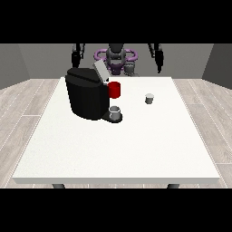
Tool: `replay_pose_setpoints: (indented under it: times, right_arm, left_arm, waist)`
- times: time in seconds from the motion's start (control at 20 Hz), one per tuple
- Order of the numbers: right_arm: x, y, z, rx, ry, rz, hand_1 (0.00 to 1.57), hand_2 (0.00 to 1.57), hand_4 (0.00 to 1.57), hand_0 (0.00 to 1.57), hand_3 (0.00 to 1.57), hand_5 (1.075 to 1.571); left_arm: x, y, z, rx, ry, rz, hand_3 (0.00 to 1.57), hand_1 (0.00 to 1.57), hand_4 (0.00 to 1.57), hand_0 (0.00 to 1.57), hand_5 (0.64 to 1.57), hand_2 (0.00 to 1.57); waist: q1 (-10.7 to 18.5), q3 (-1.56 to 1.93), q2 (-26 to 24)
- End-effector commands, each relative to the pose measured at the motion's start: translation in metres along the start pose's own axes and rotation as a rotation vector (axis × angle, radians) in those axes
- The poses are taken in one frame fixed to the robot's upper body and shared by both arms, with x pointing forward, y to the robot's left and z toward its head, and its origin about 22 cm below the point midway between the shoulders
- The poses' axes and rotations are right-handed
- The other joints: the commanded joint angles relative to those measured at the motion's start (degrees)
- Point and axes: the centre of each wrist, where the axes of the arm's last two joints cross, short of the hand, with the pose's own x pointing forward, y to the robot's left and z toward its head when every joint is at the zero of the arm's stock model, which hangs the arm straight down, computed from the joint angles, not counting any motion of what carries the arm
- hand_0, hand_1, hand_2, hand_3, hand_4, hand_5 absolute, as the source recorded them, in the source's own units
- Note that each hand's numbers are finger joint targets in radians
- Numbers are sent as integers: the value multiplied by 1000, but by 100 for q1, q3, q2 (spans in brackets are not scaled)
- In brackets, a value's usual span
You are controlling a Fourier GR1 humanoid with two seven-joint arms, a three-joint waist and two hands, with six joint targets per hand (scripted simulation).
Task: Insert the coffee pod into the coffee machine and close the lid
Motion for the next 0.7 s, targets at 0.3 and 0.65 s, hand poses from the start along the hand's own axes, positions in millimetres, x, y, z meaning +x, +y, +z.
replay_pose_setpoints:
  times: [0.3,0.65]
  right_arm:
    - [-15,-14,5,-182,-17,-52,0,0,128,0,0,1571]
    - [-9,-16,1,-183,-52,-64,0,0,267,0,0,1571]
  left_arm:
    - [-2,-9,8,-28,-146,125,0,0,304,0,1571,0]
    - [1,19,-1,-37,-143,-63,0,0,320,0,1571,0]
  waist:
    - [-140,-42,-336]
    - [-235,-42,-176]
